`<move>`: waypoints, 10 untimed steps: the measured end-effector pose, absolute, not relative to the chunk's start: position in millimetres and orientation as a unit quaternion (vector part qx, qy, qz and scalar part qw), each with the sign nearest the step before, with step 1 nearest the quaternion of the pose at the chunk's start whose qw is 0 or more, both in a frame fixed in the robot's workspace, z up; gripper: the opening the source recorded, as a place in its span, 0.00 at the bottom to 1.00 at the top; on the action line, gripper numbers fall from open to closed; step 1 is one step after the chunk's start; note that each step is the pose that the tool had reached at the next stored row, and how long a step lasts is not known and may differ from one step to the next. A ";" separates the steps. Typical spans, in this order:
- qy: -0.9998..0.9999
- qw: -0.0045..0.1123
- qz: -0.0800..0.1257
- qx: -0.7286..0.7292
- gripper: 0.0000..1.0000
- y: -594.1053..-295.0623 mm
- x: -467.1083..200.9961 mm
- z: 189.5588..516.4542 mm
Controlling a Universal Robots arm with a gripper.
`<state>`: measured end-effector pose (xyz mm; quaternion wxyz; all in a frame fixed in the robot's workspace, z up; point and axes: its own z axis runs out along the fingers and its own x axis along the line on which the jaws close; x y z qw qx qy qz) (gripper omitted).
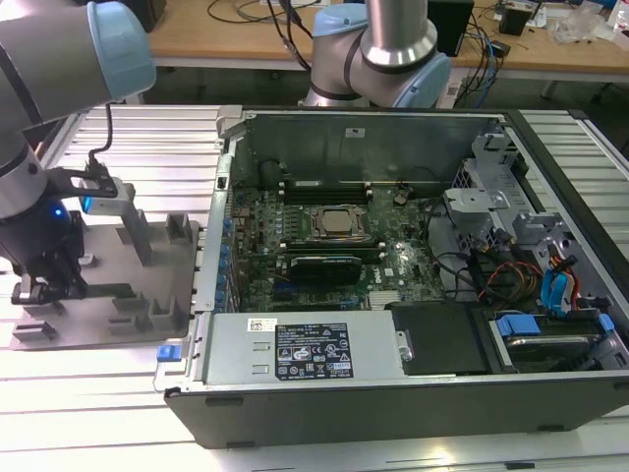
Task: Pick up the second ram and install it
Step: 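Pick up the second ram and move it above second insertion slot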
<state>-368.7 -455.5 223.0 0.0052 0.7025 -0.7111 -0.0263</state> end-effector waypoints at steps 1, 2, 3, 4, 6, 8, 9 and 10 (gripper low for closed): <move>-0.711 0.005 -0.026 0.703 0.11 -455.5 -368.7 225.8; -0.711 0.005 -0.026 0.703 0.11 -455.5 -368.7 227.8; -0.711 0.005 -0.026 0.703 0.11 -455.5 -368.7 229.1; -0.711 0.005 -0.026 0.703 0.11 -455.5 -368.7 230.5; -0.711 0.005 -0.026 0.703 0.11 -455.5 -368.7 234.3; -0.711 0.005 -0.026 0.703 0.11 -455.5 -368.7 238.2; -0.711 0.005 -0.026 0.703 0.11 -455.5 -368.7 239.9; -0.711 0.005 -0.026 0.703 0.11 -455.5 -368.7 242.9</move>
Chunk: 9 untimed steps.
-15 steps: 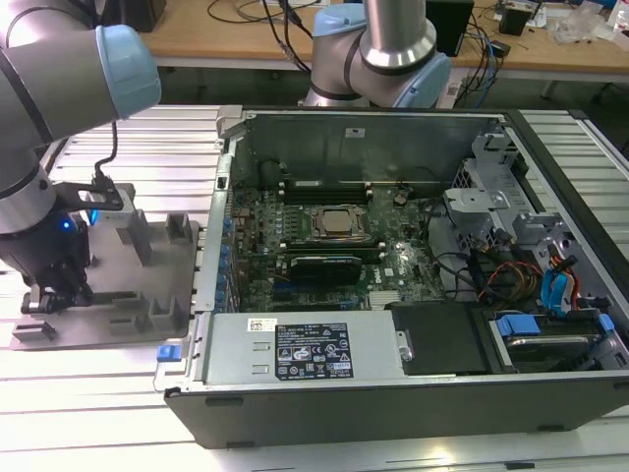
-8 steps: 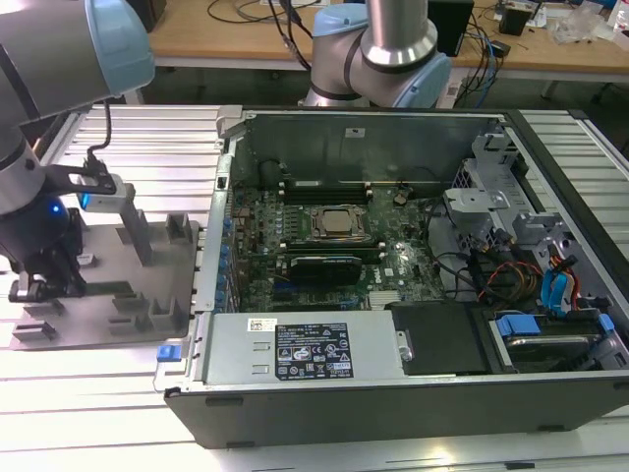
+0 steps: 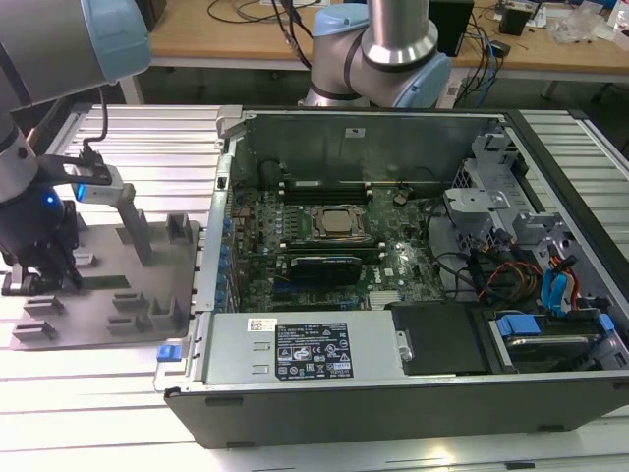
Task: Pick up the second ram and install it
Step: 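Pick up the second ram and move it above second insertion slot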
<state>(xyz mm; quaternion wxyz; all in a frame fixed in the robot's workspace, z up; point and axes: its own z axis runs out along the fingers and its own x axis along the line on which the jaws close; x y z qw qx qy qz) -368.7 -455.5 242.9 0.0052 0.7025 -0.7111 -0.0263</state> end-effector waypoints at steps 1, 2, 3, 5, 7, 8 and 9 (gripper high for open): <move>-0.711 0.005 -0.026 0.703 0.11 -455.5 -368.7 246.5; -0.711 0.005 -0.026 0.703 0.11 -455.5 -368.7 249.3; -0.711 0.005 -0.026 0.703 0.11 -455.5 -368.7 252.9; -0.711 0.005 -0.026 0.703 0.11 -455.5 -368.7 256.8; -0.711 0.005 -0.026 0.703 0.11 -455.5 -368.7 261.5; -0.711 0.005 -0.026 0.703 0.11 -455.5 -368.7 263.2; -0.711 0.005 -0.026 0.703 0.11 -455.5 -368.7 264.7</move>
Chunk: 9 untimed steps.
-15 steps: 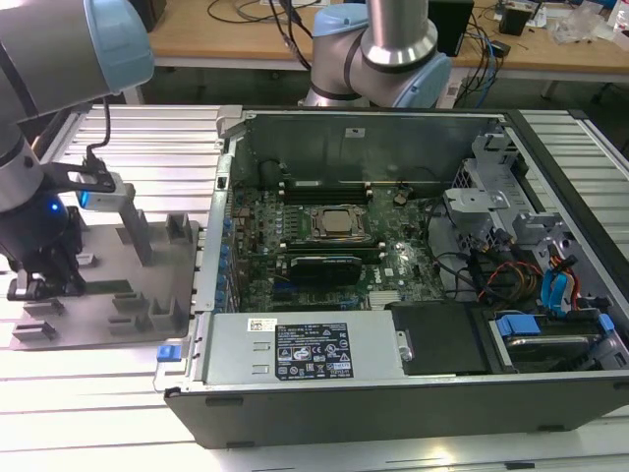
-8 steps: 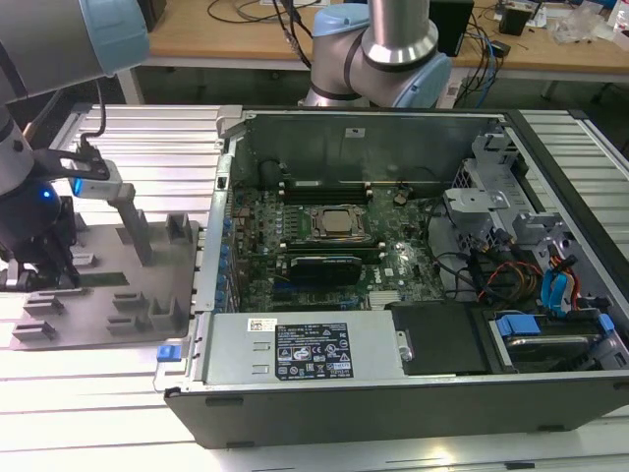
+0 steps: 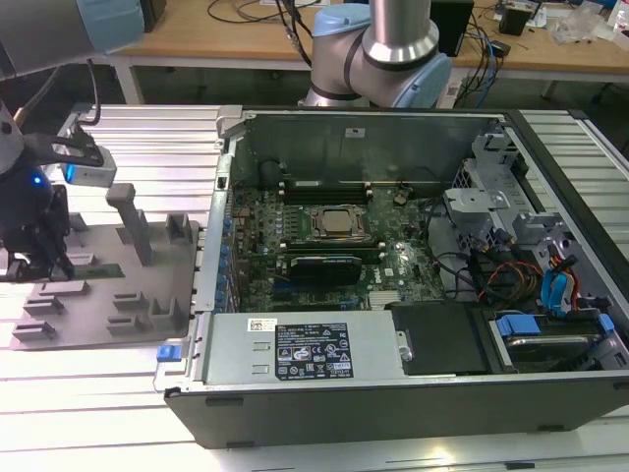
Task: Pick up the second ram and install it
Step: 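Pick up the second ram and move it above second insertion slot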
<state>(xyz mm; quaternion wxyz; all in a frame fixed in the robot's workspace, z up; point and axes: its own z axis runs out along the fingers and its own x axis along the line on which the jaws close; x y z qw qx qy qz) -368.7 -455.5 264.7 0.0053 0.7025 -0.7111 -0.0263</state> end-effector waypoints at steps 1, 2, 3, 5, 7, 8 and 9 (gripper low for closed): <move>-0.711 0.005 -0.026 0.703 0.11 -455.5 -368.7 267.1; -0.711 0.005 -0.026 0.703 0.11 -455.5 -368.7 269.1; -0.711 0.005 -0.026 0.703 0.11 -455.5 -368.7 271.6; -0.711 0.005 -0.026 0.703 0.11 -455.5 -368.7 274.8; -0.711 0.005 -0.026 0.703 0.11 -455.5 -368.7 277.2; -0.711 0.005 -0.026 0.703 0.11 -455.5 -368.7 280.1; -0.711 0.005 -0.026 0.703 0.11 -455.5 -368.7 282.8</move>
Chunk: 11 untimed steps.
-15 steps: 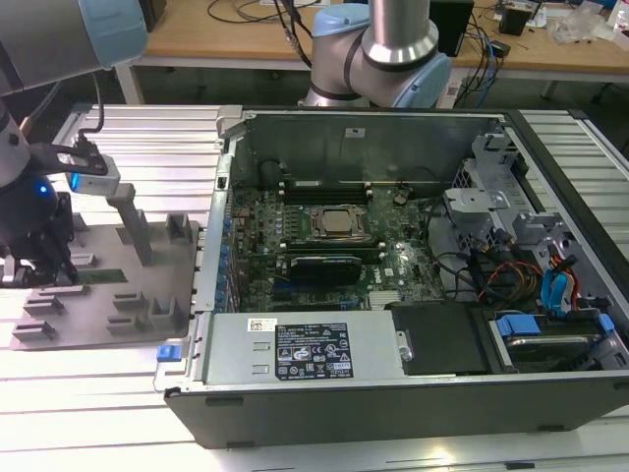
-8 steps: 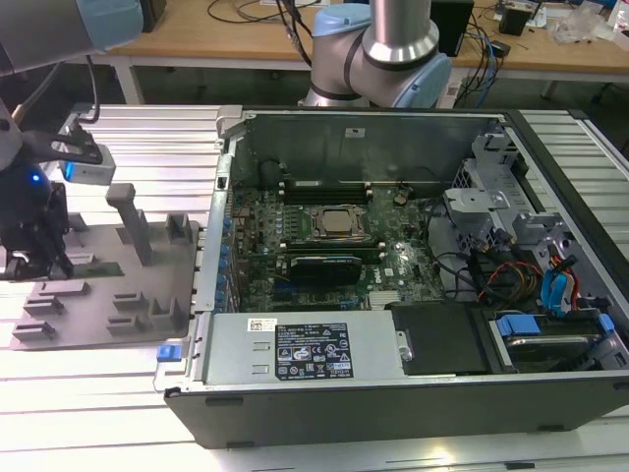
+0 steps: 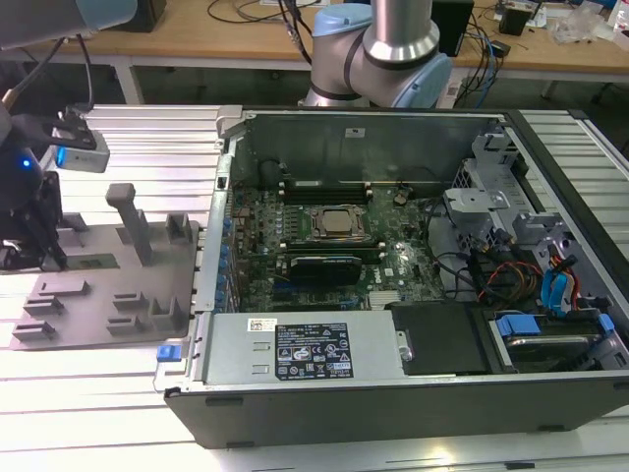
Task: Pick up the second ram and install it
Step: 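Pick up the second ram and move it above second insertion slot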
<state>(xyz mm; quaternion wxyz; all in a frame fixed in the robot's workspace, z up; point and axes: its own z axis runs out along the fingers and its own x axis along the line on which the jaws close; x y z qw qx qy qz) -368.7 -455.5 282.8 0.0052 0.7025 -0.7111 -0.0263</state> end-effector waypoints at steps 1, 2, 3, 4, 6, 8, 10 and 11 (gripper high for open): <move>-0.711 0.005 -0.026 0.703 0.11 -455.5 -368.7 284.5; -0.711 0.005 -0.026 0.703 0.11 -455.5 -368.7 285.9; -0.711 0.005 -0.026 0.703 0.11 -455.5 -368.7 288.1; -0.711 0.005 -0.026 0.703 0.11 -455.5 -368.7 290.2; -0.711 0.005 -0.026 0.703 0.11 -455.5 -368.7 292.6; -0.711 0.005 -0.026 0.703 0.11 -455.5 -368.7 295.7; -0.711 0.005 -0.026 0.703 0.11 -455.5 -368.7 298.7; -0.711 0.005 -0.026 0.703 0.11 -455.5 -368.7 300.9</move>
